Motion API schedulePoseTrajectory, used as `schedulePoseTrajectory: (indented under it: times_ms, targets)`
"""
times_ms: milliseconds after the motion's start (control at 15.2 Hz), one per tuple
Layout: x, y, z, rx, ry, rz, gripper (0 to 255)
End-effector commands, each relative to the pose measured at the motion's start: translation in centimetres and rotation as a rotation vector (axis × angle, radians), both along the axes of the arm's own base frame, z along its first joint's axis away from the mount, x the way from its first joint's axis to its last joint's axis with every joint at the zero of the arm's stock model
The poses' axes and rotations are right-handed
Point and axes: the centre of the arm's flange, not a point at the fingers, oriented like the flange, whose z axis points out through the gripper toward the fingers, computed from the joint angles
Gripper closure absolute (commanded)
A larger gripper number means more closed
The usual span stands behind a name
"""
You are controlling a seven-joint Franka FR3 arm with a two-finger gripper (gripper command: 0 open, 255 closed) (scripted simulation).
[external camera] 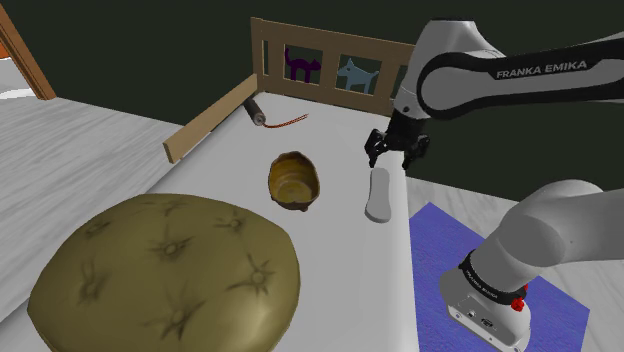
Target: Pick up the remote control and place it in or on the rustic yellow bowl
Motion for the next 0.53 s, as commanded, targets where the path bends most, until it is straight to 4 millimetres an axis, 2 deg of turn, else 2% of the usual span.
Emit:
schedulePoseTrajectory:
  times_ms: [0,132,462]
  targets:
    - [-0.1,0.1,-2.5,-0.003,0.01,-0.128,0]
    - [-0.2,0.1,-4.5,-0.005,0.02,-0.221,0]
    - [-0.2,0.2,-7.2,-0.005,0.02,-0.221,0]
